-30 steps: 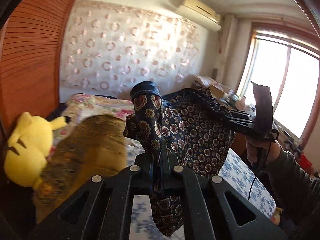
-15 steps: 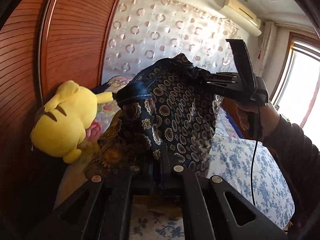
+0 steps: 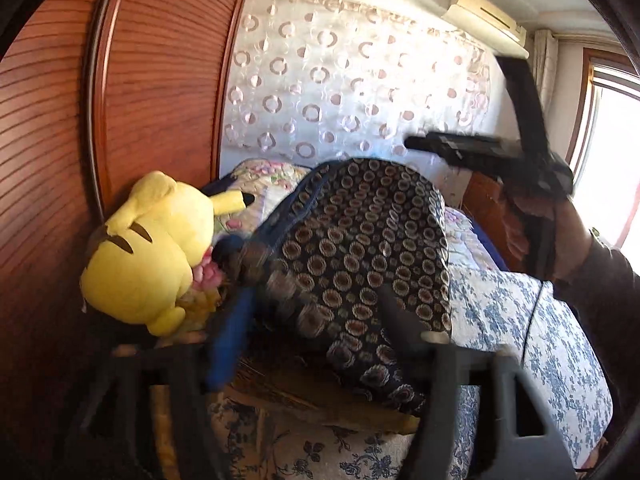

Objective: Fold small clothes
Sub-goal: 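Lift the folded robe with both grippers and carry it toward the yellow plush toy, then lower the folded robe onto the cushion beside the plush toy and open both grippers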

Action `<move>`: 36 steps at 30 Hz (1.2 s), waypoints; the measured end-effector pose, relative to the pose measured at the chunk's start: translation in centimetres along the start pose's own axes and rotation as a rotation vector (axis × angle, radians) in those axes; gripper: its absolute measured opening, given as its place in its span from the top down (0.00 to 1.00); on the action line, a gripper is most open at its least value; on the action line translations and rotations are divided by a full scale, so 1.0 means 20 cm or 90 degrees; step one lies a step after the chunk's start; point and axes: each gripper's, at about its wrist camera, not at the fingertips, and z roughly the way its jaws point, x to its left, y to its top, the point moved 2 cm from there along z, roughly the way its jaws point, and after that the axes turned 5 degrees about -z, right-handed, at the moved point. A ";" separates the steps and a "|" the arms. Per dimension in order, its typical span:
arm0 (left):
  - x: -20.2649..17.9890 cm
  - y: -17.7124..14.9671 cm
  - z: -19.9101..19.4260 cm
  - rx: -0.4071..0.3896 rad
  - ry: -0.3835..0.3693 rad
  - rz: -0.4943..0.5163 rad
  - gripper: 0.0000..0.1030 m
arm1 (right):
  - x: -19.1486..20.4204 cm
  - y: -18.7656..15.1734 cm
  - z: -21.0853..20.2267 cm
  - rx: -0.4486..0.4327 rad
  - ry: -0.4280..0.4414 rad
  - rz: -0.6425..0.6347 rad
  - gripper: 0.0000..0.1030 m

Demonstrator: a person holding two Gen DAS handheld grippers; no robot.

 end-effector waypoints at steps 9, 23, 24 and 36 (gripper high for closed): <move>-0.01 -0.02 -0.01 0.001 0.020 0.005 0.17 | -0.01 -0.25 0.08 0.086 0.071 0.024 0.44; -0.13 -0.07 -0.07 0.006 0.043 0.049 0.16 | 0.03 -0.33 -0.01 0.112 0.054 0.063 0.44; -0.15 -0.07 -0.07 0.008 0.037 0.054 0.16 | 0.04 -0.32 -0.05 0.106 0.054 0.067 0.44; -0.53 -0.21 -0.12 0.028 0.003 0.116 0.17 | 0.13 -0.59 -0.74 0.045 -0.019 0.162 0.41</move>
